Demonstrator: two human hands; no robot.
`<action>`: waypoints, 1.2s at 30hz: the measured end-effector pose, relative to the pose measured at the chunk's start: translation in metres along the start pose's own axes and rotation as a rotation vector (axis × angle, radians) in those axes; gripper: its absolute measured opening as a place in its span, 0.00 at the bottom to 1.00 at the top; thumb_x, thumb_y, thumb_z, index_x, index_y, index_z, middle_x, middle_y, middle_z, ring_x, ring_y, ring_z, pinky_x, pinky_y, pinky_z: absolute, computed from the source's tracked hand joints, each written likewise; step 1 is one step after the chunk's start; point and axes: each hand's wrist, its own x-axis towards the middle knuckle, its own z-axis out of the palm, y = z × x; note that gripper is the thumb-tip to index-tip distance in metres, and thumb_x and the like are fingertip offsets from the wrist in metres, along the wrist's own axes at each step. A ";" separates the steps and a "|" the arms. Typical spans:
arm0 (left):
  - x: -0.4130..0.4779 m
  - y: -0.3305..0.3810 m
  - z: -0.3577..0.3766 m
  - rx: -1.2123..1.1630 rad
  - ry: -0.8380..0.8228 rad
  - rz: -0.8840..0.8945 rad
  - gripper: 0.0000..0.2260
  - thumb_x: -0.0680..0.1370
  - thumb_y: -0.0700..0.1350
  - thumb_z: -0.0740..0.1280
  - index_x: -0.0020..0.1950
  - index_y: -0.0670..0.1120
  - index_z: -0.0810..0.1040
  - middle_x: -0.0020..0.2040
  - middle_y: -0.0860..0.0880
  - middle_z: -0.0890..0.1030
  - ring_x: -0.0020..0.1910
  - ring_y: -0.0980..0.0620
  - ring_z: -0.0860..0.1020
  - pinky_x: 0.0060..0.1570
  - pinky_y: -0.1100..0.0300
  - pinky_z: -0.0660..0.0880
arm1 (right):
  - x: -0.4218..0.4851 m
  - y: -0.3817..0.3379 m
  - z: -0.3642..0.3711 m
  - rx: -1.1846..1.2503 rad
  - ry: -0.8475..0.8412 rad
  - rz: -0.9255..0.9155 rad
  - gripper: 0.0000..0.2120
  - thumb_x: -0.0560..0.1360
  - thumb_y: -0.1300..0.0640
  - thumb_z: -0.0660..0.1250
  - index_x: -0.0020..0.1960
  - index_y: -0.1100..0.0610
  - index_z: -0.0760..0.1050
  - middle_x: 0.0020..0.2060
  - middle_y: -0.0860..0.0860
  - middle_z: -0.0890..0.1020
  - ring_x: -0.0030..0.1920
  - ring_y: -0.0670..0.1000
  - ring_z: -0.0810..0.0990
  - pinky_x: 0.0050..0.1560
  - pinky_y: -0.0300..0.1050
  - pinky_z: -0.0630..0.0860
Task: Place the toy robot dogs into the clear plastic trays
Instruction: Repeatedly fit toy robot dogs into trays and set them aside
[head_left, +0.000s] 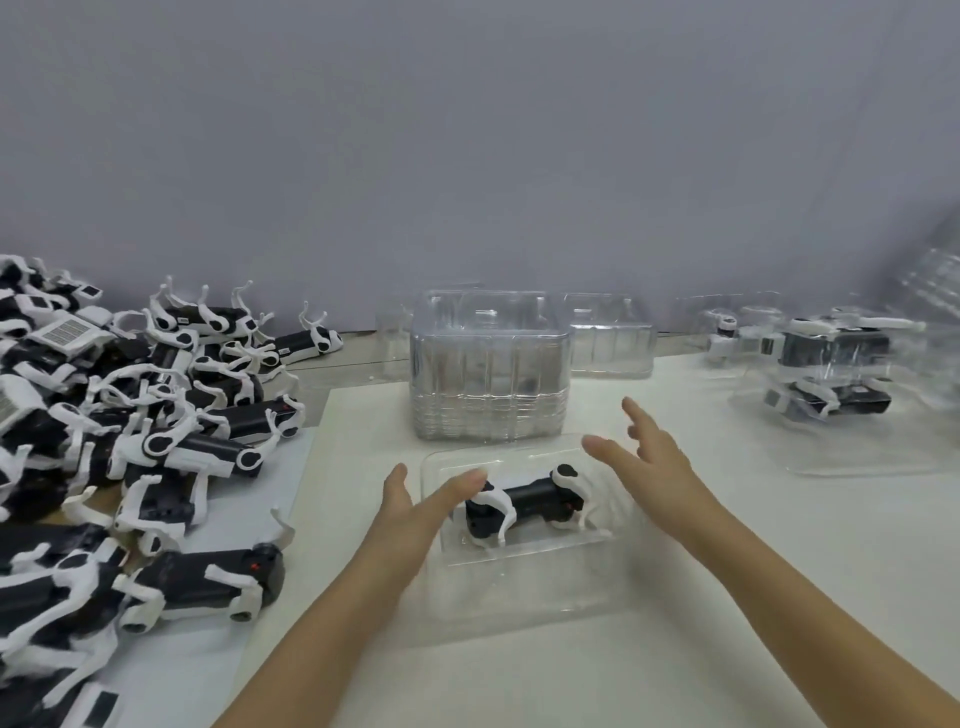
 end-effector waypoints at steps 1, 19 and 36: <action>0.003 -0.001 0.006 -0.009 0.030 -0.042 0.61 0.50 0.70 0.77 0.77 0.56 0.54 0.69 0.59 0.67 0.63 0.55 0.70 0.56 0.61 0.63 | -0.005 0.008 0.003 0.027 -0.092 0.108 0.36 0.74 0.37 0.65 0.77 0.40 0.55 0.75 0.47 0.62 0.76 0.51 0.58 0.75 0.55 0.58; -0.006 0.008 0.033 0.015 0.062 0.286 0.52 0.51 0.56 0.85 0.65 0.79 0.59 0.72 0.71 0.61 0.72 0.63 0.64 0.68 0.55 0.66 | -0.028 0.029 0.018 0.716 -0.072 -0.142 0.34 0.64 0.50 0.80 0.61 0.27 0.69 0.60 0.48 0.79 0.52 0.54 0.84 0.47 0.54 0.79; -0.016 0.025 0.037 0.005 0.076 0.147 0.46 0.59 0.54 0.84 0.73 0.53 0.66 0.65 0.48 0.78 0.60 0.49 0.79 0.63 0.50 0.75 | -0.030 0.035 0.014 0.589 -0.026 -0.214 0.36 0.57 0.42 0.79 0.60 0.29 0.66 0.56 0.47 0.80 0.49 0.53 0.85 0.40 0.37 0.78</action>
